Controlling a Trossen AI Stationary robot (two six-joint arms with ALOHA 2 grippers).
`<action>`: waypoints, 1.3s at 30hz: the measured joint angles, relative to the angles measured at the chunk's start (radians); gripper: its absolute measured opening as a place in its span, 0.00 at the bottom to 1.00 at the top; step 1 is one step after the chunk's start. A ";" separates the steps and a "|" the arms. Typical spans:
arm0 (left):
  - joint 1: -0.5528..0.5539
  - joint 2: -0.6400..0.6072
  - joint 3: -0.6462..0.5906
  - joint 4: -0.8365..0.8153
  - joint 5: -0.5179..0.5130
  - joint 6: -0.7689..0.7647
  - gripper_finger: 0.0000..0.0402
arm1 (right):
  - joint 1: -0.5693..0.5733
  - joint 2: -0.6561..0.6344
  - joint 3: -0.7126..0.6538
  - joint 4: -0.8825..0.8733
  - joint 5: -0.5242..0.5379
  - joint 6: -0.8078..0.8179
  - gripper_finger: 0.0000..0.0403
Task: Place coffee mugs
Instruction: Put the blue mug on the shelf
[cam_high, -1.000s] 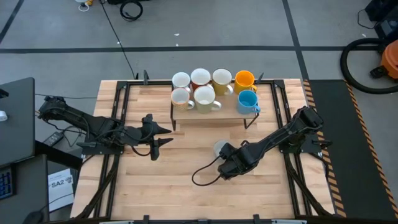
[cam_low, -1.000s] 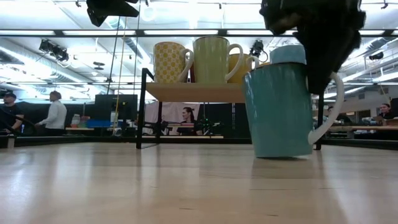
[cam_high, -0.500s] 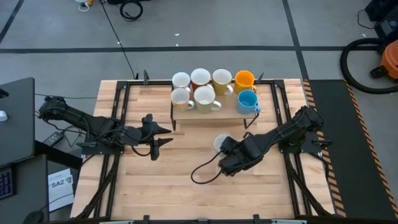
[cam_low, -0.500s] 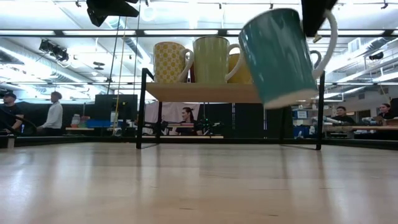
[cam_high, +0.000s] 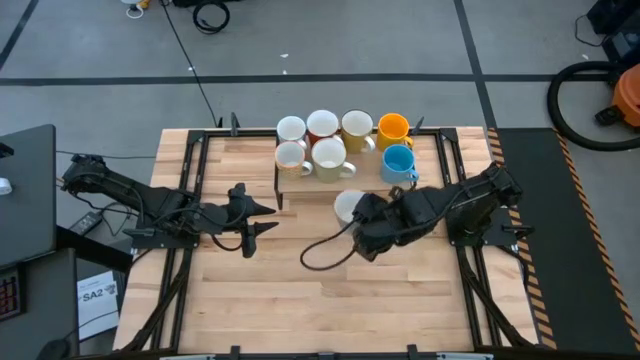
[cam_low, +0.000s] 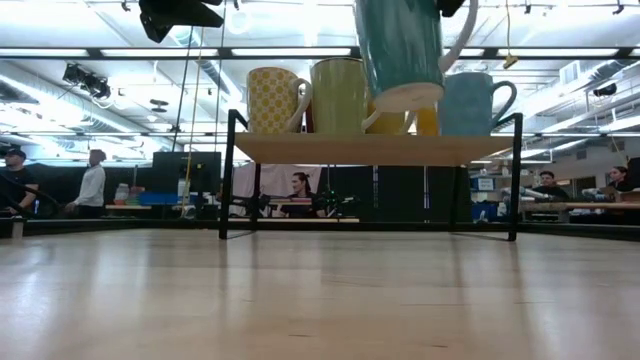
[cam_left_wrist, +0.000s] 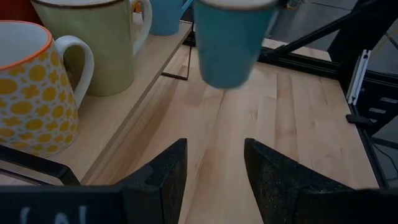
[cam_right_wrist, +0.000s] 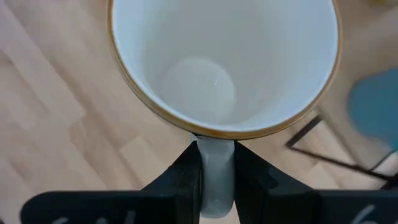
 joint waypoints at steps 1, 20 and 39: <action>0.000 0.000 0.000 0.000 0.000 0.000 0.42 | -0.007 -0.010 0.000 -0.002 0.006 -0.014 0.17; 0.000 0.000 0.000 0.000 0.000 -0.002 0.42 | -0.129 -0.299 0.000 -0.007 0.165 -0.081 0.17; 0.000 0.000 0.000 0.000 0.000 -0.003 0.42 | -0.276 -0.203 0.000 -0.005 0.271 -0.273 0.17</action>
